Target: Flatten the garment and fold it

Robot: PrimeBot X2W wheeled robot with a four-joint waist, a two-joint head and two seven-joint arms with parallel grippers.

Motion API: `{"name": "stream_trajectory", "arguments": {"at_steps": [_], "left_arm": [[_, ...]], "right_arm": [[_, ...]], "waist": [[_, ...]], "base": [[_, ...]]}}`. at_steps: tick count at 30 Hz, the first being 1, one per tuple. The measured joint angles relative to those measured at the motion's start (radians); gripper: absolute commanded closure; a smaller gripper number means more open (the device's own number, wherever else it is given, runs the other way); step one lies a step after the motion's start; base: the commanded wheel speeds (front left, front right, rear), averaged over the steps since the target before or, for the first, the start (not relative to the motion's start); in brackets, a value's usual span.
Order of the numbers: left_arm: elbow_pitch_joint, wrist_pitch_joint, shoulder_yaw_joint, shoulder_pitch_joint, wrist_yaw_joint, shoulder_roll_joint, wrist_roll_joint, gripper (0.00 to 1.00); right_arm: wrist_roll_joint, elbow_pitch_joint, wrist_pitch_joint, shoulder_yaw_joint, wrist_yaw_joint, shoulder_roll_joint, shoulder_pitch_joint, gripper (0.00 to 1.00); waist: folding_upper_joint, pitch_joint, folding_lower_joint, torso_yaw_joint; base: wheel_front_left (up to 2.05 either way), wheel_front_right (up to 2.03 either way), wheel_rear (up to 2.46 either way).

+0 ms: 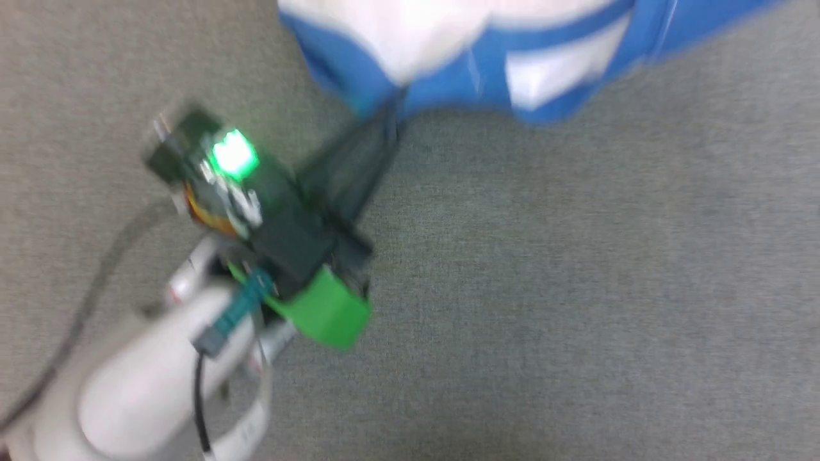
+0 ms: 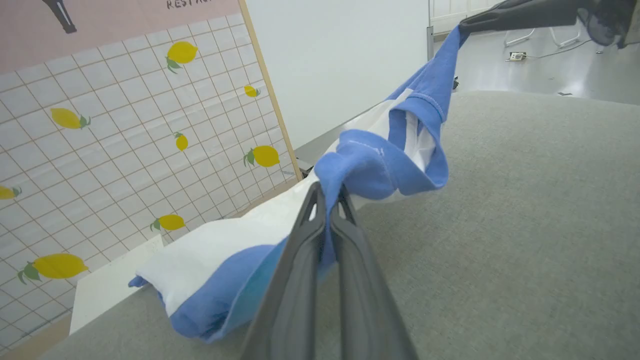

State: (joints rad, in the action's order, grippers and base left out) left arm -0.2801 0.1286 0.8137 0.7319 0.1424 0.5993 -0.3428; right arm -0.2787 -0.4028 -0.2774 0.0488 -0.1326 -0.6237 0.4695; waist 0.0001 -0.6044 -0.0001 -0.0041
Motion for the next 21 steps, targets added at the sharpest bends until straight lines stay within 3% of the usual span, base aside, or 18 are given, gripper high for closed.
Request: {"name": "stream_trajectory", "arguments": {"at_steps": [4,14,21], "left_arm": [[-0.021,-0.036,0.035,-0.126,0.035,0.002,-0.059,1.00],[0.009,-0.151,0.114,-0.320,0.044,0.023,-0.207,1.00],[0.051,-0.198,0.147,-0.426,0.062,0.029,-0.287,1.00]], "right_arm": [[0.008,-0.031,-0.001,-0.023,0.000,0.054,-0.173,1.00],[0.023,-0.029,-0.014,-0.020,0.000,0.136,-0.499,1.00],[0.026,0.023,-0.014,0.008,0.000,0.165,-0.634,1.00]], "waist": [[0.0000,0.056,0.0000,-0.007],[0.0000,0.171,0.0000,-0.022],[0.0000,0.230,0.0000,-0.031]], "base": [[0.00,0.00,0.00],[0.00,0.00,0.00],[0.00,0.00,0.00]]}}
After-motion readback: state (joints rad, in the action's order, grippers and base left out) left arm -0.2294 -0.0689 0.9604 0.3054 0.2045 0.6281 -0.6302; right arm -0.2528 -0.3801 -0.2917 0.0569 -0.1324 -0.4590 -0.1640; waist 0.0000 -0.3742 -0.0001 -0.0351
